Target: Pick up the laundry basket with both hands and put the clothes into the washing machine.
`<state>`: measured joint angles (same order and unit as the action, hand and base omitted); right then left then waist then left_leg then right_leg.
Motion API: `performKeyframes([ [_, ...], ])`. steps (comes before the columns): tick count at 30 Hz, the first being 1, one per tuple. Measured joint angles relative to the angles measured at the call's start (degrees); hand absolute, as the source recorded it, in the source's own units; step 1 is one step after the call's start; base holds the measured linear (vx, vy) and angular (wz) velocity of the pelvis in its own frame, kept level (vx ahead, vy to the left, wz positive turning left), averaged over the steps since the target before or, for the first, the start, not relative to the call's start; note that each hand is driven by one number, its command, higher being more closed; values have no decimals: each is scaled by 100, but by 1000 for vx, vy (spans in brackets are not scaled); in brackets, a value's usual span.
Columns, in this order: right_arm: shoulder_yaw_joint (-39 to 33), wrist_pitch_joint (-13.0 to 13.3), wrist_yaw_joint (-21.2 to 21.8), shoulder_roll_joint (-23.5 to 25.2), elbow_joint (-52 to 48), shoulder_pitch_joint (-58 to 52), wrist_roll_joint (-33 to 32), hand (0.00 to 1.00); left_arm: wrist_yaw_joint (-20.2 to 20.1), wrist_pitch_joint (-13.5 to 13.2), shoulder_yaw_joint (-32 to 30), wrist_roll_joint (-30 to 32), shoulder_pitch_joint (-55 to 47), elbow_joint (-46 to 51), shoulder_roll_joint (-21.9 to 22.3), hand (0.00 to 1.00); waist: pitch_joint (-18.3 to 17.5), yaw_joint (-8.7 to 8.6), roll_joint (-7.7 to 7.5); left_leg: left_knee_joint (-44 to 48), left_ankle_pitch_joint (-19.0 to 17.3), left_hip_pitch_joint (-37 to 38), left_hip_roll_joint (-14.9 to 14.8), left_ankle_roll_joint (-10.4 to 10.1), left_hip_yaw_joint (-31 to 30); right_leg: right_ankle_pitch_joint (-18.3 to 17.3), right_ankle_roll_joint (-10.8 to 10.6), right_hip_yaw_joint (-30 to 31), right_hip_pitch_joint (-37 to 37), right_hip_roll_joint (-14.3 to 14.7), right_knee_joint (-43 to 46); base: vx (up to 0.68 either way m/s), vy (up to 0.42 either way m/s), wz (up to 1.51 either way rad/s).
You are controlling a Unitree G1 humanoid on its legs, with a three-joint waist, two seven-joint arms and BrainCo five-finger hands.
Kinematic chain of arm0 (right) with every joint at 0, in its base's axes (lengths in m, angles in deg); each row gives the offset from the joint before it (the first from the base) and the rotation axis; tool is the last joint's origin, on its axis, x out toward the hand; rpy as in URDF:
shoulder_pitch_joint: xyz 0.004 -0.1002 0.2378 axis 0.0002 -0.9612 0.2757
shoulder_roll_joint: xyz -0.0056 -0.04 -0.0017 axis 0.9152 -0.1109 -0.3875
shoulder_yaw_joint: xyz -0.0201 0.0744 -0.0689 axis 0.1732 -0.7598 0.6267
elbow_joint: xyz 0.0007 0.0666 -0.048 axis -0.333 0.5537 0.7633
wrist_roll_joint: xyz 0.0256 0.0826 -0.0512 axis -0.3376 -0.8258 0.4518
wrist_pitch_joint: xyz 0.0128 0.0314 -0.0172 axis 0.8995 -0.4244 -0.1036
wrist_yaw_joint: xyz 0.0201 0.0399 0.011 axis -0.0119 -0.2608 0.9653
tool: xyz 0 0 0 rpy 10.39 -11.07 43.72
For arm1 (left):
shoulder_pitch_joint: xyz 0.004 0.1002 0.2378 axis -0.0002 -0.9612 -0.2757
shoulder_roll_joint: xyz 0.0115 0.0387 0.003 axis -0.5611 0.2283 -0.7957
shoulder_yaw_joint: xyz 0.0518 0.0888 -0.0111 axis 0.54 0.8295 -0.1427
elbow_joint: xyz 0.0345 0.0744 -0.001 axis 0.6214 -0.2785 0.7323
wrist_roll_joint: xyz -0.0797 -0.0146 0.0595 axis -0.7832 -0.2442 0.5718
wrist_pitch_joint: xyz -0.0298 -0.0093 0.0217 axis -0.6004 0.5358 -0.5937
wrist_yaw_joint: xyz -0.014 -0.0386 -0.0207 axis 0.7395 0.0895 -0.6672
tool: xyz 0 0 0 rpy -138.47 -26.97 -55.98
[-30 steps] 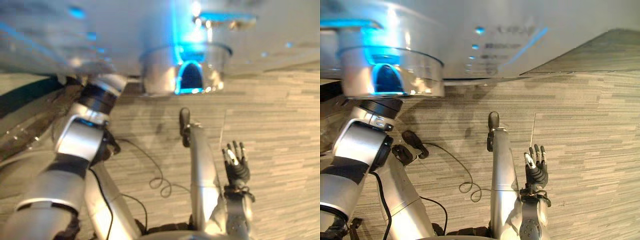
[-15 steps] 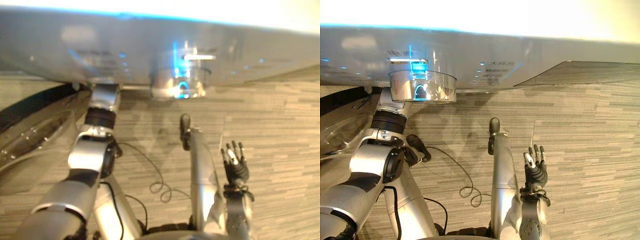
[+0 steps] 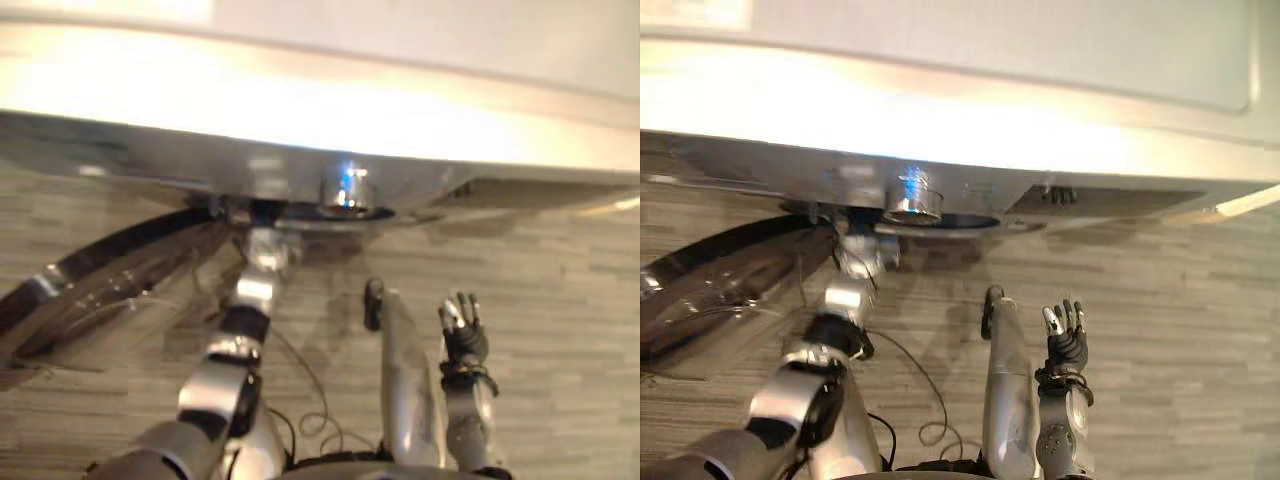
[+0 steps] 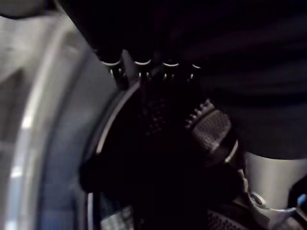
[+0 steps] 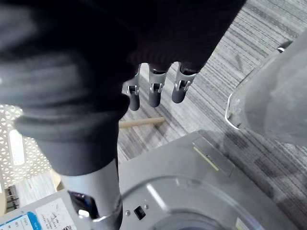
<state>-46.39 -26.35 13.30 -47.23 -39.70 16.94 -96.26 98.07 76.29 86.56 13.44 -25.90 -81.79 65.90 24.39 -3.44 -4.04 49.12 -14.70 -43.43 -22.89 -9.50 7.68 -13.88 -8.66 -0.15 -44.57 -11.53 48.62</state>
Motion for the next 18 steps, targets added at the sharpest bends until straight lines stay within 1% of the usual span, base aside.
performKeyframes([
  [1,-30,-54,-63,2,273,51,91,0,-143,-8,81,-135,-391,-114,87,0,-34,73,10,-243,62,381,65,-14,62,1,-2,-48,366,-50,-200,115,-28,29],
  [2,-65,-94,-77,12,409,46,114,0,-213,-14,123,-234,-567,-179,130,0,-80,103,28,-365,93,538,101,-8,80,2,-3,-79,539,-74,-292,131,-15,33],
  [3,-151,-204,-142,36,851,42,201,0,-336,-18,226,-315,-1031,-298,192,0,-301,133,55,-710,188,859,198,0,115,23,-29,-175,898,-135,-598,104,-8,35],
  [5,-210,-282,-152,57,1273,37,228,0,-472,-26,224,-311,-1377,-458,203,0,-470,146,62,-1116,320,1213,298,45,180,90,-47,-282,1274,-209,-928,105,-10,34],
  [6,-259,-355,-149,65,1583,16,289,0,-539,-29,217,-306,-1661,-508,193,0,-613,153,67,-1452,450,1478,392,52,229,168,-50,-362,1544,-262,-1198,119,-15,25],
  [7,-325,-400,-147,72,1745,6,331,0,-593,-46,215,-303,-1796,-559,187,0,-694,160,91,-1627,502,1614,420,35,255,214,-58,-414,1693,-275,-1357,144,-16,25],
  [9,-673,-518,-133,84,2311,-60,565,0,-836,-71,199,-107,-2308,-789,138,0,-979,197,148,-2447,820,2252,596,26,339,400,-84,-632,2346,-351,-2028,145,-20,25],
  [10,-707,-529,-131,79,2363,-71,601,0,-854,-76,184,-71,-2346,-826,116,0,-1013,198,155,-2537,861,2315,614,-9,353,415,-82,-654,2402,-359,-2095,117,-29,28],
  [12,-1071,-637,-99,32,2892,-146,873,0,-1099,-92,70,198,-2717,-1216,12,0,-1402,194,253,-3351,1216,2800,774,-34,351,601,-115,-894,2910,-385,-2719,125,-37,28],
  [15,-1348,-694,-2,-12,3350,-144,985,0,-1215,-105,-183,342,-2927,-1620,-90,0,-1607,187,335,-4051,1550,3265,877,-68,330,770,-134,-1080,3356,-356,-3252,166,-21,19],
  [16,-1390,-736,14,-80,3584,-124,1021,0,-1235,-106,-289,419,-3017,-1810,-130,0,-1684,152,389,-4354,1671,3480,912,-71,320,861,-145,-1162,3583,-330,-3493,81,2,16],
  [18,-1505,-769,49,-134,3865,-101,1049,0,-1254,-103,-327,430,-3140,-2005,-220,0,-1777,135,443,-4688,1781,3762,943,-79,315,998,-170,-1259,3930,-282,-3863,123,14,12],
])
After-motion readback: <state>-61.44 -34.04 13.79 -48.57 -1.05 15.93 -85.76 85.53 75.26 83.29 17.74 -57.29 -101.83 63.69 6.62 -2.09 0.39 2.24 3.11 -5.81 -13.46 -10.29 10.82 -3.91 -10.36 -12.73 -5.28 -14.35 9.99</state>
